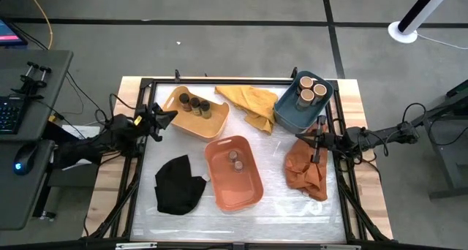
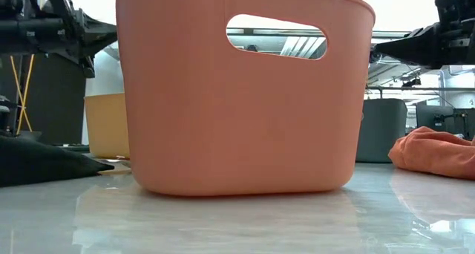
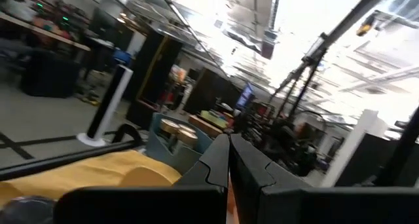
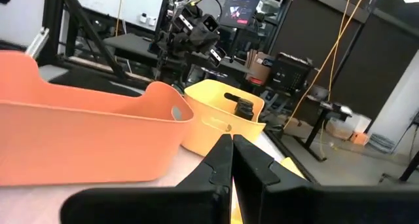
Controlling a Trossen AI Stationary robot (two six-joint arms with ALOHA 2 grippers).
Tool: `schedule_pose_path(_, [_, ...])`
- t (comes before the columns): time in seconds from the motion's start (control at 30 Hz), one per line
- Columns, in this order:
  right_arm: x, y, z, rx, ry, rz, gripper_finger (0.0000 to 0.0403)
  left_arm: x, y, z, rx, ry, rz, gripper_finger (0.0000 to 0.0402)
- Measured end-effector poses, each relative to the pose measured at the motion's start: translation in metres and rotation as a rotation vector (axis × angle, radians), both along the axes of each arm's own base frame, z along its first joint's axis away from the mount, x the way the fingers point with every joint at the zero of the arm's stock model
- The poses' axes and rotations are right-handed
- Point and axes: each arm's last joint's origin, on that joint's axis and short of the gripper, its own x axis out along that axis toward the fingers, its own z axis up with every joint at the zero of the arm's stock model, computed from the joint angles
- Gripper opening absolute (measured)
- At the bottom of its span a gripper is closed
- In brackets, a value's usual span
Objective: Sort spices by type
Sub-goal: Return to Home Position
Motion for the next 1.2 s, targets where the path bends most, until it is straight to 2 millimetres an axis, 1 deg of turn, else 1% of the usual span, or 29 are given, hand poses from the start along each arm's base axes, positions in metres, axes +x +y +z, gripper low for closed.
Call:
schedule_pose_path(0.13, [0.0, 0.0, 0.0, 0.054, -0.009, 0.004, 0.0, -0.001, 0.004, 0.0, 0.0, 0.0, 0.04, 0.0])
schedule_pose_path(0.27, [0.0, 0.0, 0.0, 0.096, -0.015, 0.006, 0.0, -0.001, 0.003, 0.0, 0.0, 0.0, 0.037, 0.0])
schedule_pose_path(0.57, [0.0, 0.0, 0.0, 0.093, -0.014, 0.006, 0.0, -0.001, 0.002, 0.0, 0.0, 0.0, 0.021, 0.0])
schedule_pose_path(0.7, [0.0, 0.0, 0.0, 0.093, -0.014, 0.006, 0.0, 0.0, -0.002, 0.0, 0.002, 0.0, -0.018, 0.0])
schedule_pose_path(0.77, [0.0, 0.0, 0.0, 0.092, -0.014, 0.006, 0.0, 0.002, -0.005, -0.001, 0.081, 0.044, -0.032, 0.0])
schedule_pose_path(0.83, [0.0, 0.0, 0.0, 0.092, -0.014, 0.006, 0.0, 0.003, -0.01, -0.003, 0.206, 0.097, -0.054, 0.0])
schedule_pose_path(0.93, [0.0, 0.0, 0.0, 0.092, -0.014, 0.006, 0.0, 0.005, -0.02, -0.007, 0.407, 0.183, -0.12, 0.0])
schedule_pose_path(1.0, [0.0, 0.0, 0.0, 0.092, -0.014, 0.006, 0.0, 0.006, -0.027, -0.011, 0.509, 0.23, -0.18, 0.0])
schedule_pose_path(1.07, [0.0, 0.0, 0.0, 0.092, -0.015, 0.006, 0.0, 0.006, -0.032, -0.016, 0.541, 0.277, -0.24, 0.0])
schedule_pose_path(1.13, [0.0, 0.0, 0.0, 0.092, -0.014, 0.006, 0.0, 0.007, -0.034, -0.021, 0.513, 0.318, -0.271, 0.0])
schedule_pose_path(1.2, [0.0, 0.0, 0.0, 0.092, -0.014, 0.006, 0.0, 0.007, -0.033, -0.022, 0.495, 0.318, -0.288, 0.0])
